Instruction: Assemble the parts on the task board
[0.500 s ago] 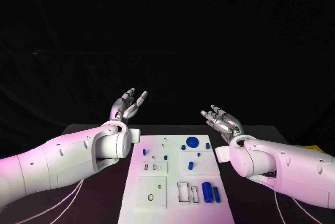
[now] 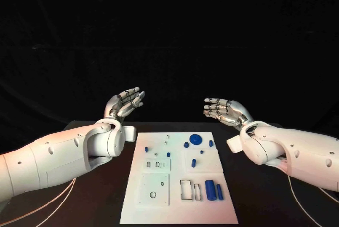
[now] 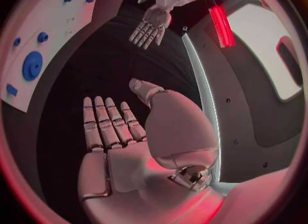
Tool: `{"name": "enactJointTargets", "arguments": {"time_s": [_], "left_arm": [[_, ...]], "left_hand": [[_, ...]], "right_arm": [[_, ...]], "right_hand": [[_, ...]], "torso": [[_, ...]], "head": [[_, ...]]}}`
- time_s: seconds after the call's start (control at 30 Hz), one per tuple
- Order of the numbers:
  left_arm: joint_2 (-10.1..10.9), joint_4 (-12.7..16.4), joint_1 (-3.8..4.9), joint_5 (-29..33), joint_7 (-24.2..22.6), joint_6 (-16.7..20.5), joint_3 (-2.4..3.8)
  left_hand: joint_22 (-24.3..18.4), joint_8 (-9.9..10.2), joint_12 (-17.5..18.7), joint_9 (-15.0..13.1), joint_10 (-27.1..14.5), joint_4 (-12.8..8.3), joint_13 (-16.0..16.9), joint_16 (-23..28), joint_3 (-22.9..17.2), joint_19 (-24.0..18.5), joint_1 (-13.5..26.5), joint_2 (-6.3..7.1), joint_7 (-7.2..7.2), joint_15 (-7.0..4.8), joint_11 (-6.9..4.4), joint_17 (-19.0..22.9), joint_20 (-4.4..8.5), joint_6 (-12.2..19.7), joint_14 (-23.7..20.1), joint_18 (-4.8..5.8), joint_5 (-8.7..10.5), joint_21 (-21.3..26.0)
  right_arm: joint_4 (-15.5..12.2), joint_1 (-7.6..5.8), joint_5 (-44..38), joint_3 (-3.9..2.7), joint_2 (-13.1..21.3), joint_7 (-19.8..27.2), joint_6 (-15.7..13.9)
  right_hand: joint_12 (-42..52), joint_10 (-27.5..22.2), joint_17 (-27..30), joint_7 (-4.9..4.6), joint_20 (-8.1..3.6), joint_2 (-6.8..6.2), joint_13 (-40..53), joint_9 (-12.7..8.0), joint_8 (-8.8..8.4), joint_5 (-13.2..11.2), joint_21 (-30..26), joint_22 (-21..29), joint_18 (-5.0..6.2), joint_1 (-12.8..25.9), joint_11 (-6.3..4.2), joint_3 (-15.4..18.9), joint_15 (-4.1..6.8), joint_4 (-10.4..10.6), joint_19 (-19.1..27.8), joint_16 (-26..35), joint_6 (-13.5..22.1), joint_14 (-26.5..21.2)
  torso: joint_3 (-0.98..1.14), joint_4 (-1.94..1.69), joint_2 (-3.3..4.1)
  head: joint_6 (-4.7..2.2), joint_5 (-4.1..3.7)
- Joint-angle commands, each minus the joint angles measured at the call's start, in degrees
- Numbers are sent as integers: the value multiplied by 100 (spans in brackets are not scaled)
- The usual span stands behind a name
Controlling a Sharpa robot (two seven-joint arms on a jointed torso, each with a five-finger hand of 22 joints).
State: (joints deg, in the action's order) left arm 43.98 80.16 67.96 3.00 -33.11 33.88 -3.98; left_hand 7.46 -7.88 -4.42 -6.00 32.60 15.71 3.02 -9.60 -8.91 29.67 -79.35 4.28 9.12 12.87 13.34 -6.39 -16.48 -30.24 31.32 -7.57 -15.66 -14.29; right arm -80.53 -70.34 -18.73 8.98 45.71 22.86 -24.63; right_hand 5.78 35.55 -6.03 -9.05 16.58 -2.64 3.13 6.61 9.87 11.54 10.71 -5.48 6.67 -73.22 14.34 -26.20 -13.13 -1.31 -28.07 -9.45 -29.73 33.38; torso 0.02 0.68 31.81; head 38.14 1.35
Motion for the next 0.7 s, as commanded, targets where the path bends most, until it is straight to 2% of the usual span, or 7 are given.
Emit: {"name": "enactJointTargets", "arguments": {"time_s": [0.03, 0.1, 0.23, 0.47, 0.53, 0.63, 0.7], "left_arm": [[34, 161, 17, -168, 117, -407, 5], [93, 253, 23, -188, 105, -409, 6], [253, 502, 51, -260, 112, -461, 13], [483, 864, 143, -387, 238, -652, 22], [570, 998, 173, -409, 286, -706, 24], [670, 1161, 200, -422, 331, -763, 28], [742, 1290, 217, -428, 362, -794, 31]], "left_hand": [[223, -550, -246, -332, 1953, -39, 77, -653, -206, 1401, -372, 185, 583, -311, -131, -350, 52, -1592, 1822, -299, 37, -725], [237, -607, -249, -354, 2126, -39, 80, -734, -254, 1583, -414, 209, 548, -377, -176, -398, 109, -1729, 2058, -303, 37, -814], [218, -696, -241, -379, 2443, -43, 77, -757, -399, 1789, -516, 271, 467, -466, -264, -439, 198, -1972, 2309, -304, 34, -885], [197, -726, -206, -383, 2643, -27, 75, -747, -518, 1920, -552, 339, 418, -522, -320, -465, 255, -2109, 2472, -301, 43, -918], [196, -725, -204, -382, 2652, -28, 75, -746, -522, 1926, -554, 347, 416, -524, -322, -466, 258, -2113, 2479, -301, 44, -919], [189, -715, -185, -377, 2655, -25, 71, -724, -525, 1926, -546, 379, 424, -518, -317, -463, 259, -2108, 2463, -296, 48, -915], [184, -709, -173, -374, 2654, -20, 69, -710, -528, 1924, -539, 391, 429, -513, -312, -461, 259, -2104, 2451, -293, 48, -910]], "right_arm": [[18, -28, -1836, 17, -33, -158, -179], [53, -75, -2161, 17, -38, -254, -154], [110, -191, -2838, 15, -37, -526, -47], [172, -373, -3899, 8, -85, -1110, 280], [176, -439, -4363, 6, -112, -1349, 422], [160, -511, -4928, 4, -144, -1608, 571], [113, -558, -5310, 3, -155, -1800, 704]], "right_hand": [[204, 1754, -214, -576, -20, -190, 52, 290, 552, 129, 561, -192, 351, -236, -245, -268, 286, -254, -1282, -458, -1572, 1540], [153, 1961, -241, -507, -53, -273, 49, 298, 592, 92, 650, -210, 383, -209, -305, -344, 353, -257, -1469, -500, -1724, 1754], [58, 2168, -293, -455, -119, -369, 51, 292, 598, 59, 745, -228, 388, -186, -361, -405, 428, -252, -1669, -543, -1828, 2021], [-66, 2428, -470, -362, -274, -488, 65, 321, 637, -6, 971, -308, 387, -149, -458, -391, 578, -218, -2030, -675, -2011, 2509], [-74, 2603, -655, -301, -409, -553, 85, 354, 657, -27, 1213, -424, 393, -167, -539, -331, 719, -231, -2329, -879, -2105, 2948], [-119, 2709, -892, -231, -580, -601, 88, 390, 663, -8, 1568, -614, 385, -168, -622, -231, 867, -230, -2663, -1122, -2190, 3401], [-147, 2847, -1228, -140, -791, -651, 96, 443, 657, 109, 2127, -939, 375, -159, -729, -99, 1058, -234, -3056, -1571, -2269, 4013]], "torso": [[-4, -4, 92], [-4, -13, 131], [-9, -34, 230], [-38, -55, 414], [-44, -61, 476], [-53, -73, 560], [-60, -88, 622]], "head": [[18, 10], [23, 11], [10, -10], [-15, -28], [-34, -38], [-36, -68], [-72, -104]]}}
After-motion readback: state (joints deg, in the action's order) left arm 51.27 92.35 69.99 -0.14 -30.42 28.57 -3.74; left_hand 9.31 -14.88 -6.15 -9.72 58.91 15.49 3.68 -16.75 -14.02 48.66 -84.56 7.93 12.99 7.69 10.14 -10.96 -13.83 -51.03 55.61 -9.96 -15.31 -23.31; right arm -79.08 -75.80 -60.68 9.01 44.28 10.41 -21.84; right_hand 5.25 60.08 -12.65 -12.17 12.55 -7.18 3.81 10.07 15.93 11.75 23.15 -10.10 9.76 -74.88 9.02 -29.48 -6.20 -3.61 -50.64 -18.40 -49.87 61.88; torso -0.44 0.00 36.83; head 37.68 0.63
